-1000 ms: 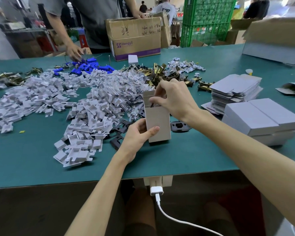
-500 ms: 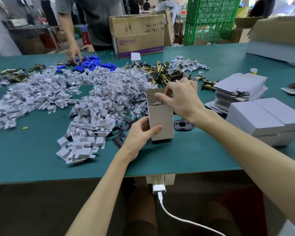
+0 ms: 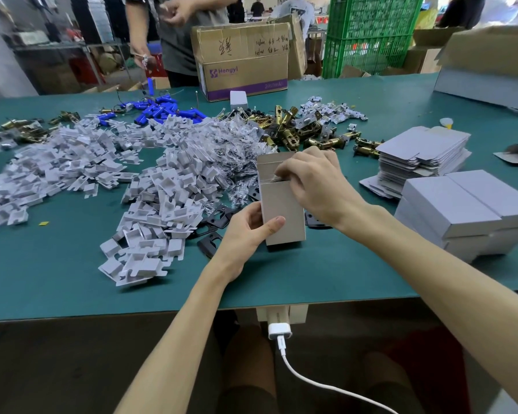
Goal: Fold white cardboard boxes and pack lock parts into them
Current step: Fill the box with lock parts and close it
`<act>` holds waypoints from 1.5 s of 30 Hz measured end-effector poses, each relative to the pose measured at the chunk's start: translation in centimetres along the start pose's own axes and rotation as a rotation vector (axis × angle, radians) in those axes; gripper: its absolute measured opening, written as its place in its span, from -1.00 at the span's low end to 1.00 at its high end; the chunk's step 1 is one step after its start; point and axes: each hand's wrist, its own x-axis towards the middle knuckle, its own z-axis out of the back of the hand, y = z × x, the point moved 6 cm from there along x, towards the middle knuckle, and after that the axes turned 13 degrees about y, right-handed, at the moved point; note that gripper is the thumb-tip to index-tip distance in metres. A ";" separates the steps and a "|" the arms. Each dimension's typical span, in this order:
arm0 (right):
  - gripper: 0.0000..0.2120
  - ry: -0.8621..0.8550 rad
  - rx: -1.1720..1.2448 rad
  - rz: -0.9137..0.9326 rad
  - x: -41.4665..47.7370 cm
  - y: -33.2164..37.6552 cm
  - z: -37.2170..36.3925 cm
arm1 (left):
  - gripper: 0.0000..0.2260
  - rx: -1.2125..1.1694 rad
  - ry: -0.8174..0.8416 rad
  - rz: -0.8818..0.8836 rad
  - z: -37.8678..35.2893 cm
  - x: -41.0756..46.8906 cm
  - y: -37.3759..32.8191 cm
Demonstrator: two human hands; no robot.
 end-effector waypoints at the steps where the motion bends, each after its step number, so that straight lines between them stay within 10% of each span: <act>1: -0.73 0.014 -0.032 -0.009 0.0 -0.1 -0.2 | -0.57 0.001 -0.002 0.003 0.0 0.0 0.0; 10: -0.80 0.139 -0.117 -0.034 -0.3 -0.4 -1.3 | -0.69 0.005 0.006 -0.003 0.0 0.1 0.1; 19: -0.43 0.000 0.820 -0.244 -2.6 -3.0 -4.1 | -0.57 -0.076 -0.004 -0.066 0.1 -0.2 -0.8; 26: -0.51 -0.104 1.040 -0.261 -4.3 -3.1 -6.2 | -0.30 -0.050 -0.017 -0.078 0.0 -0.1 -0.8; 45: -0.87 -0.126 1.319 -0.339 -5.8 -3.7 -9.7 | -0.85 -0.040 -0.138 0.017 0.9 -0.3 0.2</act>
